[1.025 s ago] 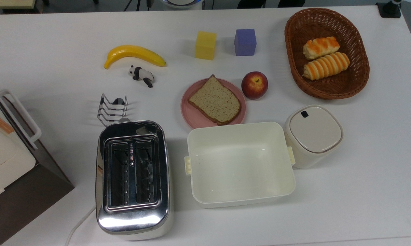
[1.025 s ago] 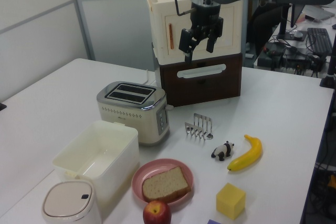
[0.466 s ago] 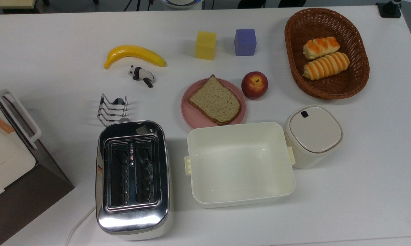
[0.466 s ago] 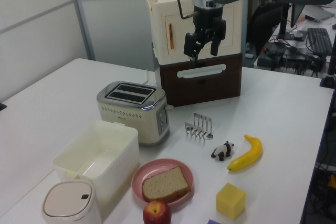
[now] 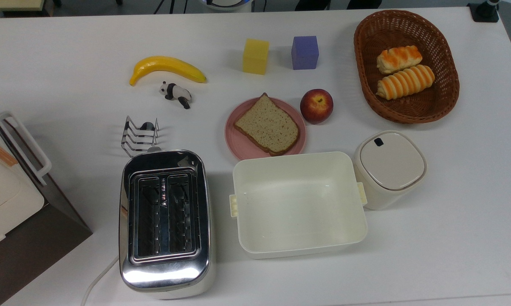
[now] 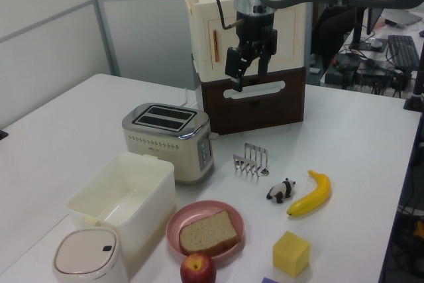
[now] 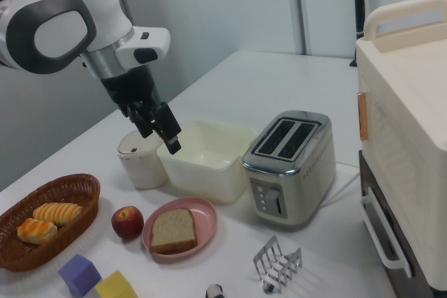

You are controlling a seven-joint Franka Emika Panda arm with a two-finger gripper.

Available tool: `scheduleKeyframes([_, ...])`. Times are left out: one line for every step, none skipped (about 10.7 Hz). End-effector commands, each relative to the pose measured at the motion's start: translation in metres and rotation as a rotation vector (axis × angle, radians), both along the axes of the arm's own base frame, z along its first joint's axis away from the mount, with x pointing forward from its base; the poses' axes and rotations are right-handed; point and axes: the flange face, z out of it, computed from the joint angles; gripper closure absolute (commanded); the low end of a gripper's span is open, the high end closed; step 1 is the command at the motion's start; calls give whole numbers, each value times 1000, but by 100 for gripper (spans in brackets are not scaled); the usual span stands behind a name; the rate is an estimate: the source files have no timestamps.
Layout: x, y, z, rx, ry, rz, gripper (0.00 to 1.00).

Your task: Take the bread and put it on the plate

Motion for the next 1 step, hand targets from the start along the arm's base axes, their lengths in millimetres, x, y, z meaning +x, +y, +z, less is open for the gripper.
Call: scheduleKeyframes([-6, 2, 2, 22, 19, 19, 0])
